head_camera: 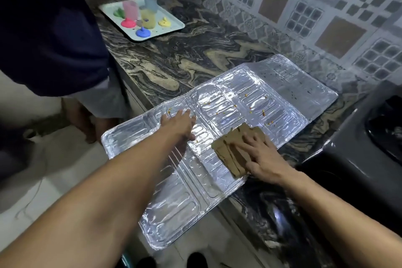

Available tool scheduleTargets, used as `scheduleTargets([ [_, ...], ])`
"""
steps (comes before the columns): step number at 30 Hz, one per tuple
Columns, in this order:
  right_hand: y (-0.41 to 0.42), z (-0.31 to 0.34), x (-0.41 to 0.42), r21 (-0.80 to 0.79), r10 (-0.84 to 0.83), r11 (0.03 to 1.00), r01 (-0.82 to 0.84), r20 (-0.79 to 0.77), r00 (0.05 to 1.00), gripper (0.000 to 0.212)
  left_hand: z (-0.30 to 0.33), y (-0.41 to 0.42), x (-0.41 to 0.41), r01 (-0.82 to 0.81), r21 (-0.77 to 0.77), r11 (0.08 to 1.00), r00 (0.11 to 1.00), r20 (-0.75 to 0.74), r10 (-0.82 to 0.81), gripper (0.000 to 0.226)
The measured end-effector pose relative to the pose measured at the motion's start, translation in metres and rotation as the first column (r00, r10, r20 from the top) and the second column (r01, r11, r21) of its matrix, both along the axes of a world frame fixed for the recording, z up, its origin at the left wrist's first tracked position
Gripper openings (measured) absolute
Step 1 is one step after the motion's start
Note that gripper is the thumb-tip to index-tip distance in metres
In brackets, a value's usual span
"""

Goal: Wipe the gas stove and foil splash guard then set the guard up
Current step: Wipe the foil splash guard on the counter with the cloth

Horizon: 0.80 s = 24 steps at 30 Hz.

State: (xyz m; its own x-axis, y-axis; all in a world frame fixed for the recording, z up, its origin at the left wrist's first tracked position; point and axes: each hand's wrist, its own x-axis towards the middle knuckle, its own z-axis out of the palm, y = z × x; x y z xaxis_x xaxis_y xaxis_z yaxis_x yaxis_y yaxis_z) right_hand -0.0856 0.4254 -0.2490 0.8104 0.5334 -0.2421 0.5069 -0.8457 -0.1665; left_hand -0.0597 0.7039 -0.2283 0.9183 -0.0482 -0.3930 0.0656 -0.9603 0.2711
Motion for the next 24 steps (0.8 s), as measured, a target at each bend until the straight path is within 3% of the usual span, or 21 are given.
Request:
scheduleTargets([
  [2,0.012,-0.001,-0.004,0.090,-0.140,0.985,0.147,-0.083,0.987,0.069,0.000,-0.002,-0.001,-0.009,0.004,1.000,1.000,0.003,0.009,0.066],
  [5,0.033,-0.012,-0.022,-0.023,-0.232,0.973,0.231,-0.036,0.972,0.073,0.001,-0.008,-0.004,-0.037,0.025,0.999,0.999,0.012,0.037,0.071],
  [9,0.048,-0.025,-0.067,-0.048,-0.011,0.999,0.015,0.084,0.996,0.070,0.006,-0.015,-0.008,-0.205,-0.080,0.976,0.978,-0.040,0.202,0.060],
  [11,0.040,-0.024,-0.071,-0.040,0.073,0.997,-0.069,0.103,0.992,0.060,0.004,-0.018,-0.007,-0.137,0.033,0.990,0.990,-0.021,0.138,0.065],
  [13,0.029,-0.022,-0.054,-0.035,0.018,0.999,-0.014,0.129,0.991,0.057,-0.001,-0.018,-0.007,-0.131,0.067,0.989,0.991,0.020,0.130,0.063],
  [16,0.024,-0.017,-0.028,-0.071,-0.114,0.990,0.121,0.098,0.989,0.063,-0.008,-0.020,-0.013,-0.189,0.106,0.976,0.968,0.190,0.166,0.038],
  [18,0.029,-0.015,-0.025,-0.103,-0.128,0.986,0.133,0.061,0.990,0.070,-0.014,-0.018,-0.020,-0.229,0.160,0.960,0.947,0.264,0.182,0.055],
  [21,0.031,-0.015,-0.030,-0.088,-0.138,0.986,0.143,0.062,0.989,0.076,-0.017,0.001,-0.039,-0.446,0.053,0.894,0.835,0.386,0.393,0.072],
  [24,0.035,-0.016,-0.032,-0.096,-0.151,0.983,0.158,0.076,0.986,0.087,-0.018,0.035,-0.072,-0.733,-0.080,0.676,0.608,0.369,0.703,0.098],
])
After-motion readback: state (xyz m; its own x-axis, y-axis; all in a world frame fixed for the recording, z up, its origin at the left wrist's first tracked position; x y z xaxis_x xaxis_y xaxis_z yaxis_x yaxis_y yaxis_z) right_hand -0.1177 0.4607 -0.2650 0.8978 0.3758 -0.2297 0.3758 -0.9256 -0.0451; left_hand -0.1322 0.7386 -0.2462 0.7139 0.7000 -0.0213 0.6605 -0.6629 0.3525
